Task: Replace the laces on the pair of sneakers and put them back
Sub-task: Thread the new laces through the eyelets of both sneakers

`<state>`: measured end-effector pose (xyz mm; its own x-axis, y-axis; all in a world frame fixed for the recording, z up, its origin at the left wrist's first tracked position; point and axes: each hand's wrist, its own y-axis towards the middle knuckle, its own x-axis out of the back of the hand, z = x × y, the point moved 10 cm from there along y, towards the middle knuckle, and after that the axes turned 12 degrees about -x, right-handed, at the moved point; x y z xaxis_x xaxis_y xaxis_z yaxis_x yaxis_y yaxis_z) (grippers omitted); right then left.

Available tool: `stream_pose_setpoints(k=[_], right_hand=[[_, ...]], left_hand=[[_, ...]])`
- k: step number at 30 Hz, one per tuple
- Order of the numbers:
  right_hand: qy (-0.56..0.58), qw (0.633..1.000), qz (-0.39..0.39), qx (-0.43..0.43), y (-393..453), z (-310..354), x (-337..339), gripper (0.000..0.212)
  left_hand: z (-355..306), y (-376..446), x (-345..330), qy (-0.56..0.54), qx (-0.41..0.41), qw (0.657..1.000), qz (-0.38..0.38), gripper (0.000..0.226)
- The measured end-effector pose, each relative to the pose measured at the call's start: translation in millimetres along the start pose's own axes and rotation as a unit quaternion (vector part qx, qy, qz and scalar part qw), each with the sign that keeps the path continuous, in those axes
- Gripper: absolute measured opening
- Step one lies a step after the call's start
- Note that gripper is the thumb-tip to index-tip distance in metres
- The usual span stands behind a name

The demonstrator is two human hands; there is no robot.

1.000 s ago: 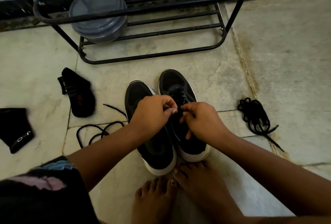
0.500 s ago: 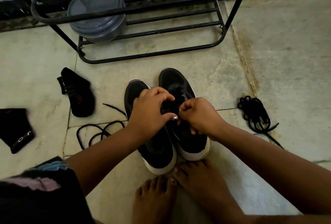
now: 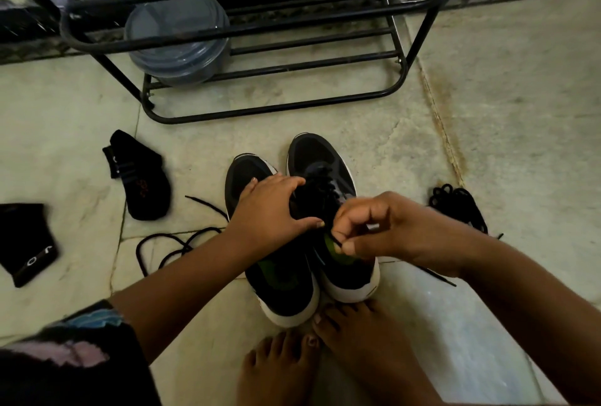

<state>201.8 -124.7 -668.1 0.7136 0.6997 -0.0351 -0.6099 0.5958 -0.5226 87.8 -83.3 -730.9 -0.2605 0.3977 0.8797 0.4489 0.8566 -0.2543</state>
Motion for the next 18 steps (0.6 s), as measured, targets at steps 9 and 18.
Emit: stream_pose_setpoints(k=[9, 18], right_hand=[[-0.349, 0.922, -0.144, -0.086, 14.7, -182.8, -40.1, 0.026], [-0.343, 0.914, -0.106, -0.189, 2.2, -45.2, 21.3, 0.016]], left_hand=[[4.2, -4.0, -6.3, -0.056, 0.028, 0.998, 0.002, 0.077], [5.5, -8.6, -6.5, -0.077, 0.03, 0.996, -0.015, 0.078]])
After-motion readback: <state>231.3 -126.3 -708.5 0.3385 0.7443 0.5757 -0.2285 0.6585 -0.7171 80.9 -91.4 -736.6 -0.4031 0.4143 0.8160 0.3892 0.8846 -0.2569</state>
